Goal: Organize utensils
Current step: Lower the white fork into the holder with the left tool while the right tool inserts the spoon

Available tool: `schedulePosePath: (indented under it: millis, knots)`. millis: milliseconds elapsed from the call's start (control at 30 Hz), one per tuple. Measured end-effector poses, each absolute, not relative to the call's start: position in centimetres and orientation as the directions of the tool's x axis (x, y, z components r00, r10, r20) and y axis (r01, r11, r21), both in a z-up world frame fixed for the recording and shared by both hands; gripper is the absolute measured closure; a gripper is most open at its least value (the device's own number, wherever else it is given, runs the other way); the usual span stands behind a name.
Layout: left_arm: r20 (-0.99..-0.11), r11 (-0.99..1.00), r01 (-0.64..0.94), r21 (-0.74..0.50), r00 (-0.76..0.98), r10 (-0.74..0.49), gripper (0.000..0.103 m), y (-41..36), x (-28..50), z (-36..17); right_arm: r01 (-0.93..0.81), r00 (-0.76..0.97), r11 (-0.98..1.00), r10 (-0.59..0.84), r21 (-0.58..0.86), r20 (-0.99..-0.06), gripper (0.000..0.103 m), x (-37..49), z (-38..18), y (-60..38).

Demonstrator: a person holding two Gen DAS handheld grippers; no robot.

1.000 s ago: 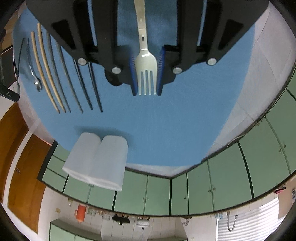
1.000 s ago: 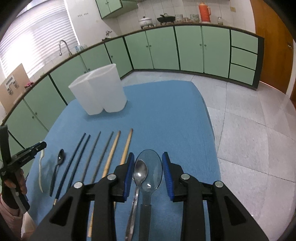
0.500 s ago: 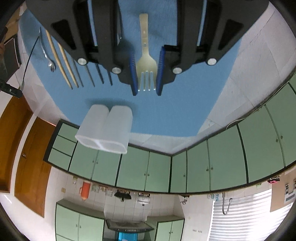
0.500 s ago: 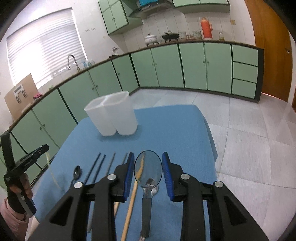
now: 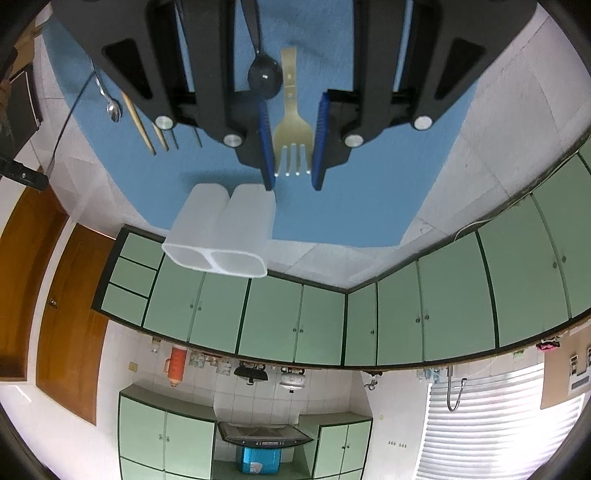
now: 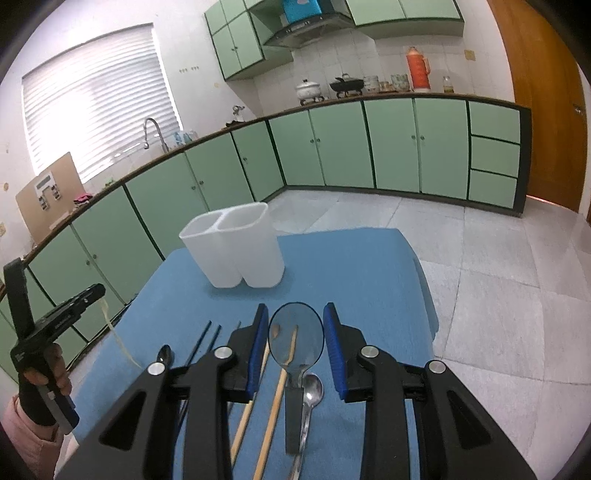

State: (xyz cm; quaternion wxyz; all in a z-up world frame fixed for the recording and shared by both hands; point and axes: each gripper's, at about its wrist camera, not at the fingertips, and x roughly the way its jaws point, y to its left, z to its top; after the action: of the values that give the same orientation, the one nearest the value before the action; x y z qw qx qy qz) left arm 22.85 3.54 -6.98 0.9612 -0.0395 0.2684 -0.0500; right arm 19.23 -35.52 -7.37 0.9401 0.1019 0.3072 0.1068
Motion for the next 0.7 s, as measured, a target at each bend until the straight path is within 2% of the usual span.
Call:
schedulePosePath:
  millis: [500,700]
  knots:
    - [-0.445,0.987,0.122,-0.107,0.882,-0.157,0.084,2.3,25.0,-3.1,-0.198,0.829,0.953,0.289,0.231,-0.479,0.073,21.3,-3.5,-34.4]
    - [-0.397,0.979,0.166,-0.121,0.896,-0.201,0.084,1.1,27.5,-0.1,-0.267,0.842,0.943,0.330,0.200,-0.428,0.073,23.7,0.2,-32.9]
